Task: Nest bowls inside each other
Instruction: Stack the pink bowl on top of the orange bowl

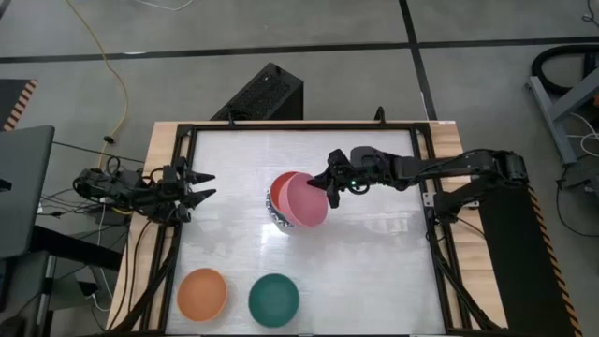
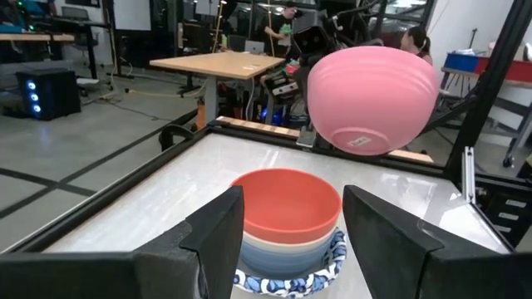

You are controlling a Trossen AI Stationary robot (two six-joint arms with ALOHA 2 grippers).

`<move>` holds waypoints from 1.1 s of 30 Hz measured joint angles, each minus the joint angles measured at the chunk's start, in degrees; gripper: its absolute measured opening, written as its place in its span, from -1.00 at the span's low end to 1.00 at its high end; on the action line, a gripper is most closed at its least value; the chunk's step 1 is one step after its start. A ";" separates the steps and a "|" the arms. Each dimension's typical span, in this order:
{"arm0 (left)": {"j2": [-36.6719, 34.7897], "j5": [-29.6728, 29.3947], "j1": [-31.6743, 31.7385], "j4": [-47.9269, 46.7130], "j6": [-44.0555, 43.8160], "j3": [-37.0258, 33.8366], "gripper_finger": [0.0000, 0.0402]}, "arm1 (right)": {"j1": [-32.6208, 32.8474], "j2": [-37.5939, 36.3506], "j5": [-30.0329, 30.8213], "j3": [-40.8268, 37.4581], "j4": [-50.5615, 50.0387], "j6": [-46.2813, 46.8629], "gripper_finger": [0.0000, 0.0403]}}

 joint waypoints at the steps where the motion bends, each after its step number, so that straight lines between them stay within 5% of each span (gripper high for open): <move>1: 0.00 0.00 -0.01 0.00 0.00 0.00 -0.03 | 0.00 0.01 -0.02 0.95 -1.73 -0.01 -0.94; 17: 0.00 -0.09 0.00 -0.46 -0.26 0.00 -0.03 | -0.31 1.13 -2.13 7.64 -11.05 -0.14 -0.94; 33: 0.02 0.26 0.00 -1.18 -2.25 0.00 -0.03 | -4.87 15.04 -2.14 21.95 -26.46 -4.93 -0.94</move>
